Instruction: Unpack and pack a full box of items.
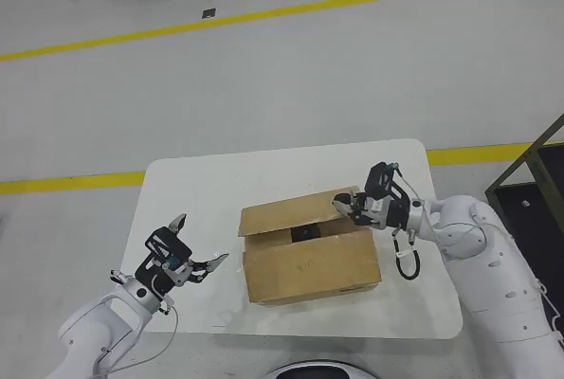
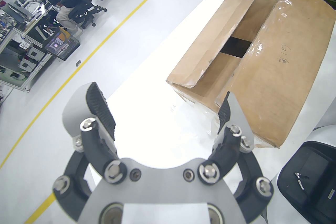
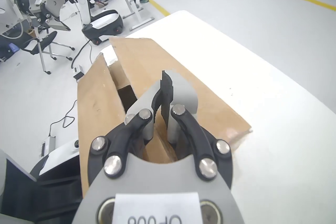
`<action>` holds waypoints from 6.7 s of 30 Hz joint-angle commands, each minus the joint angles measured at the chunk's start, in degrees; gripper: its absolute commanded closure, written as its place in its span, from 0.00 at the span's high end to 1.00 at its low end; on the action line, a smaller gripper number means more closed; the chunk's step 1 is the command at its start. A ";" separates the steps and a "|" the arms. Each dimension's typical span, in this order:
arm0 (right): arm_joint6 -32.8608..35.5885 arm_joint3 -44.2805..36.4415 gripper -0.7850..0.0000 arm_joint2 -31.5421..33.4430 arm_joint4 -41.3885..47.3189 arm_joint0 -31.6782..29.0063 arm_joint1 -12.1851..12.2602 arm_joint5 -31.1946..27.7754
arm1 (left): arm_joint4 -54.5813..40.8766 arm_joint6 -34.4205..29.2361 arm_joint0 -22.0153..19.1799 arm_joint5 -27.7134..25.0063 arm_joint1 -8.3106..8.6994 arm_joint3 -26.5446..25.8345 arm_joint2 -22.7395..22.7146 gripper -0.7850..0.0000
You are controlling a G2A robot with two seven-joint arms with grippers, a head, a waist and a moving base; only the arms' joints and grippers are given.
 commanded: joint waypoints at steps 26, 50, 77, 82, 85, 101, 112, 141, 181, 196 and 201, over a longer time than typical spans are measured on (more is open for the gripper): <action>-1.31 -4.79 0.00 -10.45 -2.84 -0.55 -1.76 19.23 | -10.11 -4.59 1.57 -2.48 -0.28 2.34 1.28 1.00; -5.24 -12.84 0.00 -11.35 -19.60 -6.79 -1.68 29.37 | -3.23 -2.81 -4.82 -2.18 -1.11 12.50 10.70 1.00; -4.24 -14.68 0.00 -10.99 -20.55 -6.68 -2.16 25.47 | -3.18 -3.04 -7.71 -1.72 -1.43 16.40 11.93 1.00; -3.86 -13.94 0.00 -12.25 -21.64 -6.97 -2.42 26.11 | -2.65 -2.71 -8.29 -1.54 -1.52 17.33 12.41 1.00; -4.05 -13.30 0.00 -13.05 -22.65 -7.07 -2.60 26.42 | -2.25 -2.73 -8.53 -1.28 -1.53 17.45 12.41 1.00; -6.39 -11.05 0.00 -14.29 -23.11 -7.04 -3.43 27.13 | 1.30 -2.57 -3.99 0.26 -0.62 14.13 6.57 1.00; -6.76 -10.08 0.00 -14.15 -23.16 -6.53 -3.74 26.25 | 1.22 -1.75 -5.90 4.62 -1.70 20.16 11.80 1.00; -7.05 -7.82 0.00 -14.06 -22.94 -5.39 -4.50 24.50 | 5.22 8.80 -13.70 18.64 -4.50 27.74 18.86 1.00; -4.78 -14.54 0.00 5.34 -24.31 -12.16 -1.45 29.15 | 3.93 11.77 -19.34 23.72 -7.41 24.59 20.83 1.00; -5.10 -15.84 0.00 13.44 -25.38 -16.64 -0.17 30.72 | 3.66 9.81 -22.69 22.79 -9.35 21.80 26.73 1.00; -8.16 -17.07 0.00 14.97 -18.52 -17.76 -0.32 30.52 | 3.77 9.80 -23.88 23.25 -10.03 22.38 28.27 1.00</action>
